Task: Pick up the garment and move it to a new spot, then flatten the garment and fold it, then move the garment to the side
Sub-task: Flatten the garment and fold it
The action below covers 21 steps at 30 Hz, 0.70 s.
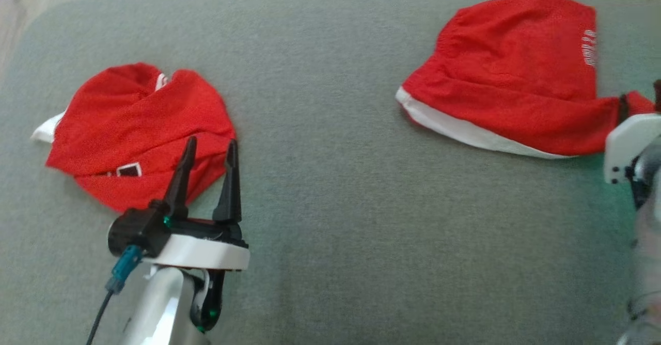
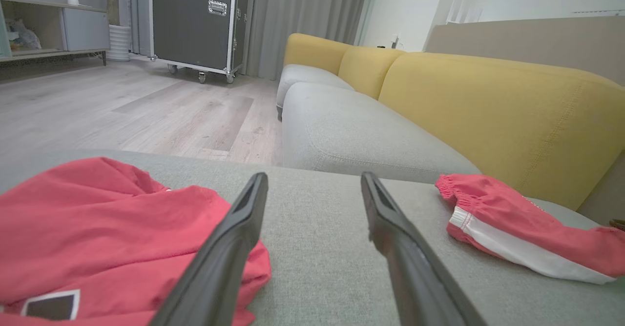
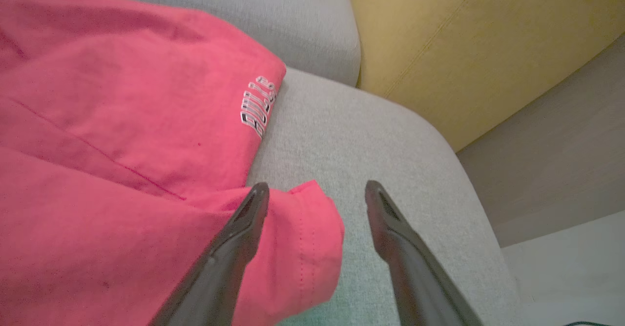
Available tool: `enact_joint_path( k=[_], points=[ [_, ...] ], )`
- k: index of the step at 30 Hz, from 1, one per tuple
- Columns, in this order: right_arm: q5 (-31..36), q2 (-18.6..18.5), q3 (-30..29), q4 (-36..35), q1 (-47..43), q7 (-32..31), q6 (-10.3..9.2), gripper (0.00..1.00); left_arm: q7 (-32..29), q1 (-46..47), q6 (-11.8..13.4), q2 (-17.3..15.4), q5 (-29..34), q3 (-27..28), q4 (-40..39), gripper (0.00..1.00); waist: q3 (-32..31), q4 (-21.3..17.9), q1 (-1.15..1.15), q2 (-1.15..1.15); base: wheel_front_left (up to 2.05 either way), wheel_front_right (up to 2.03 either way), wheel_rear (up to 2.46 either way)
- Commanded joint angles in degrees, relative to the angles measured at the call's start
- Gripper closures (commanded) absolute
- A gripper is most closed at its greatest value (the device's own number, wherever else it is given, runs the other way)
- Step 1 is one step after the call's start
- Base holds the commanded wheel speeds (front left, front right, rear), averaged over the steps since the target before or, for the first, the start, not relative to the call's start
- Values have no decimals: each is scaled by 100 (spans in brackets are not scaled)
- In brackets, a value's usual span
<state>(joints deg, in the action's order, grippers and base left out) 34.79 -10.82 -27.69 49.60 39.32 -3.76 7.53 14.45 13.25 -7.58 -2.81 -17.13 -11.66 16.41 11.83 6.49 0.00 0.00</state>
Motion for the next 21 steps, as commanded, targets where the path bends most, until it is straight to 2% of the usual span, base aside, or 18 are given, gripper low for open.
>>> enact_joint_path(
  k=[1,7,11,15,18,21],
  points=[
    [47,197,14,-272,207,331,-4,0,55,170,9,-81,7,244,-209,0,-157,-227,0,0,0,0,0],
    [-155,627,-28,-433,175,1206,-4,0,55,69,9,-84,1,362,-312,0,-348,-606,0,0,0,0,0],
    [-671,776,341,-523,13,1740,-4,0,55,-17,9,-72,-5,401,-409,0,-463,-876,0,0,0,0,0],
    [-1942,790,1191,-729,-390,1866,-4,0,55,-67,9,-59,-21,393,-466,0,-529,-1057,0,0,0,0,0],
    [-2877,792,1778,-1430,-976,1872,-4,0,55,-101,9,-53,-23,370,-487,0,-542,-1161,0,0,0,0,0],
    [-3470,792,2193,-2138,-1611,1874,-4,0,55,-111,9,-58,-31,389,-503,0,-503,-1279,0,0,0,0,0]
  ],
)
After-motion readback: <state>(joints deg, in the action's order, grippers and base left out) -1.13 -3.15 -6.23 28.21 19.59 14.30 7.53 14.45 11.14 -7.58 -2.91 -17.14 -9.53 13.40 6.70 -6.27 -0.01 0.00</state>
